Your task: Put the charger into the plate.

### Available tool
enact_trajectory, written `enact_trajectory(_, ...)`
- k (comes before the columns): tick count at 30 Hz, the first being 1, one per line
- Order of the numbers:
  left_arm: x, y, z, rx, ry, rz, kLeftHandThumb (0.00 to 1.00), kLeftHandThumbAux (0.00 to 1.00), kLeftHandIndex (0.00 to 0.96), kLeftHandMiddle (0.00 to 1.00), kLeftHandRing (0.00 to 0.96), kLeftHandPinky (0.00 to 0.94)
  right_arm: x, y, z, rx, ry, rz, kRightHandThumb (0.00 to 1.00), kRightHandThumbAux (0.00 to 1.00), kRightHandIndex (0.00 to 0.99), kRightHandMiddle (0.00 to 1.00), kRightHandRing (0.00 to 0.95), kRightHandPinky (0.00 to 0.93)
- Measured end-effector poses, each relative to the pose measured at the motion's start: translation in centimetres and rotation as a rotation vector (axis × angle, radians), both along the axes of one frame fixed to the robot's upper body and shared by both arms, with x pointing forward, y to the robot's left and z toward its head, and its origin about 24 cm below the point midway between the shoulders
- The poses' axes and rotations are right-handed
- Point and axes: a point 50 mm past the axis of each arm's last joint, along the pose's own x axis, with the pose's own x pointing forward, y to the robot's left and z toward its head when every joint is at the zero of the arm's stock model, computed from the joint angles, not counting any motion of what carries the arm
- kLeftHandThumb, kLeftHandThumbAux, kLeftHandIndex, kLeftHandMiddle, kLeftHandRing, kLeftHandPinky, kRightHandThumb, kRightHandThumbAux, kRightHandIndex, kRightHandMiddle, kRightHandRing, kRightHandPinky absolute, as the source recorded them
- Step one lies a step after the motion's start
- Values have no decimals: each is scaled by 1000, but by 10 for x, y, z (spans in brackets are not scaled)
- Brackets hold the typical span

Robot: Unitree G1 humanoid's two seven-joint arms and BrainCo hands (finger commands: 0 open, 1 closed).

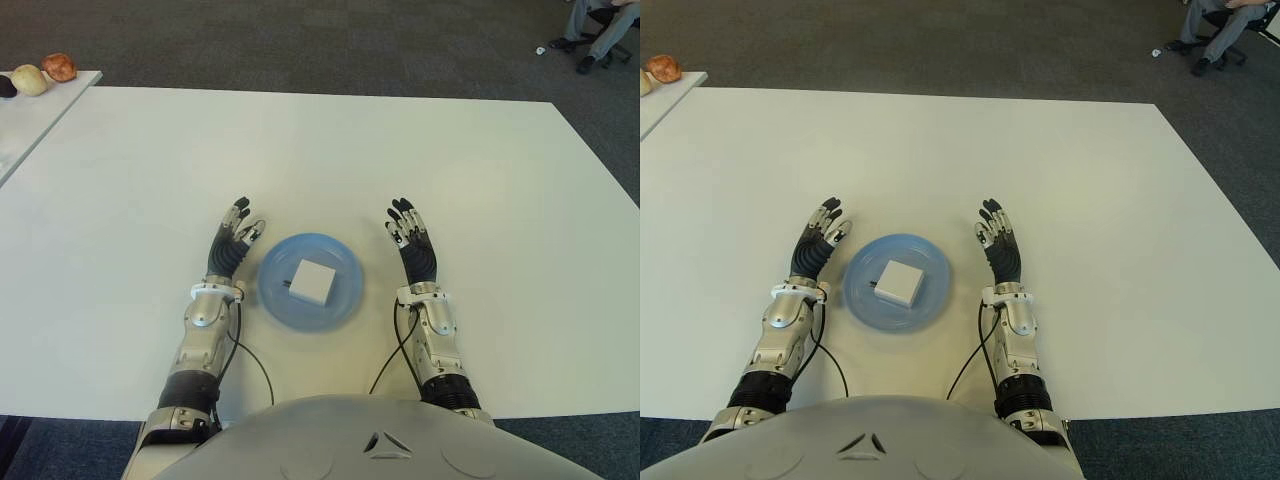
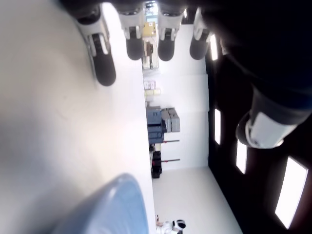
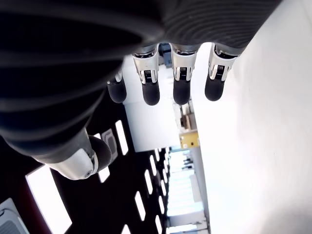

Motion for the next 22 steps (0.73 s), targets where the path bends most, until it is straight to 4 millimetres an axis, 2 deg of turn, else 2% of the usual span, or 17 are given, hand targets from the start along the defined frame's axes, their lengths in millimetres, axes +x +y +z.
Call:
enact_trajectory(13, 0, -2, -1, -41, -41, 132, 0, 578, 0, 0, 0, 0, 4, -4, 0, -12, -8, 30, 0, 614, 78, 110, 85, 103)
enact_trajectory(22, -1, -3, -1, -49, -62, 145, 0, 574, 0, 0, 0, 0, 6, -5, 0, -17, -4, 32, 0, 612, 78, 112, 85, 105)
